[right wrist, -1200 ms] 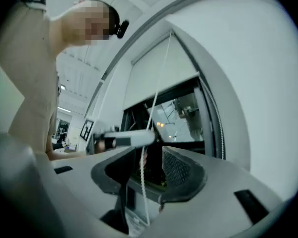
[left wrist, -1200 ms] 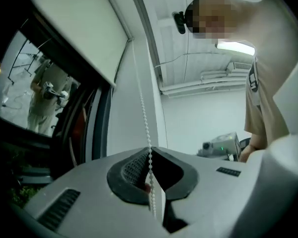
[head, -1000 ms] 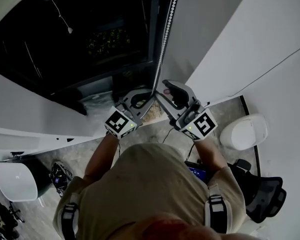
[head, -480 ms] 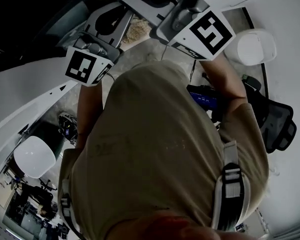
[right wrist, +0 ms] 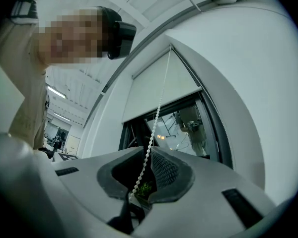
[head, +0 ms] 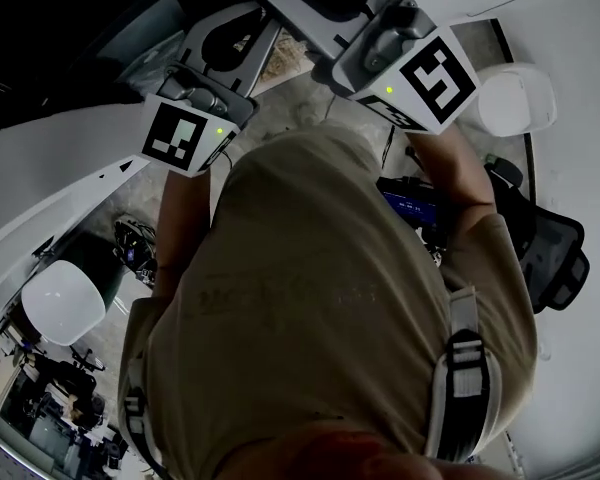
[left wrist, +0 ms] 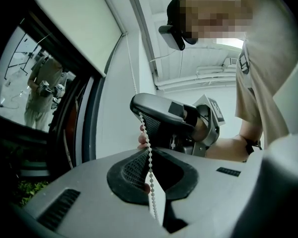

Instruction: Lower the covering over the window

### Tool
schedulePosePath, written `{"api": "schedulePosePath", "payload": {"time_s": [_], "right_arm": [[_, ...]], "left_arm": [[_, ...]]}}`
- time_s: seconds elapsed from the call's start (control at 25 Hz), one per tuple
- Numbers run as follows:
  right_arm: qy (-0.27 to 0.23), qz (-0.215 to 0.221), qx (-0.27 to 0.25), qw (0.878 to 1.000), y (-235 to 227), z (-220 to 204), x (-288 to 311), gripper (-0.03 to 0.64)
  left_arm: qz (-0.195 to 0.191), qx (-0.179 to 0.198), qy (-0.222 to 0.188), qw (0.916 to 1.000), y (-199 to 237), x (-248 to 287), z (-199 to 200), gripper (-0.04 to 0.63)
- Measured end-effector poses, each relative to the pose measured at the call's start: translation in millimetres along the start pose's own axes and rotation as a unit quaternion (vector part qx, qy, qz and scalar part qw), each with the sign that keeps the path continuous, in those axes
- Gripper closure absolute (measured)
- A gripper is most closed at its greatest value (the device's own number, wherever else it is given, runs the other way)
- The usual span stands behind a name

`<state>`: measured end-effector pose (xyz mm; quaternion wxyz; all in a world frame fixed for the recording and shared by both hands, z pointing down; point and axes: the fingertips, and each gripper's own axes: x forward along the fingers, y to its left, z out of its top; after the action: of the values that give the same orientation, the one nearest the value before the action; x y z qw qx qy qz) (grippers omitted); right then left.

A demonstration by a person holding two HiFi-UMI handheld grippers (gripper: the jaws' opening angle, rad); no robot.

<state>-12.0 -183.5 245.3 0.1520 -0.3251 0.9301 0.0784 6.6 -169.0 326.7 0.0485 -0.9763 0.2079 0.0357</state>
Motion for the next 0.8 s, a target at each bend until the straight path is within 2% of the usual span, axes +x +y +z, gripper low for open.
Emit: {"api": "schedulePosePath", "payload": {"time_s": [0.12, 0.28, 0.4, 0.6, 0.8], "right_arm": [[-0.021, -0.008, 0.007, 1.000, -2, -1, -4, 0.565], [-0.034, -0.013, 0.021, 0.999, 14, 0, 6, 0.566], [-0.041, -0.020, 0.017, 0.999, 26, 5, 10, 0.566], [-0.037, -0.048, 0.020, 0.998, 48, 3, 2, 0.566], [-0.040, -0.069, 0.000, 0.997, 56, 8, -12, 0.575]], "left_arm": [[0.001, 0.002, -0.004, 1.0000, 0, 2, 3, 0.575], [0.005, -0.014, -0.005, 0.9999, 0, -19, 6, 0.575], [0.005, -0.027, -0.023, 0.9994, -2, -32, 15, 0.575], [-0.017, -0.045, -0.037, 0.9981, -15, -52, 21, 0.575], [-0.045, -0.025, -0.029, 0.9983, -29, -51, 23, 0.575]]}}
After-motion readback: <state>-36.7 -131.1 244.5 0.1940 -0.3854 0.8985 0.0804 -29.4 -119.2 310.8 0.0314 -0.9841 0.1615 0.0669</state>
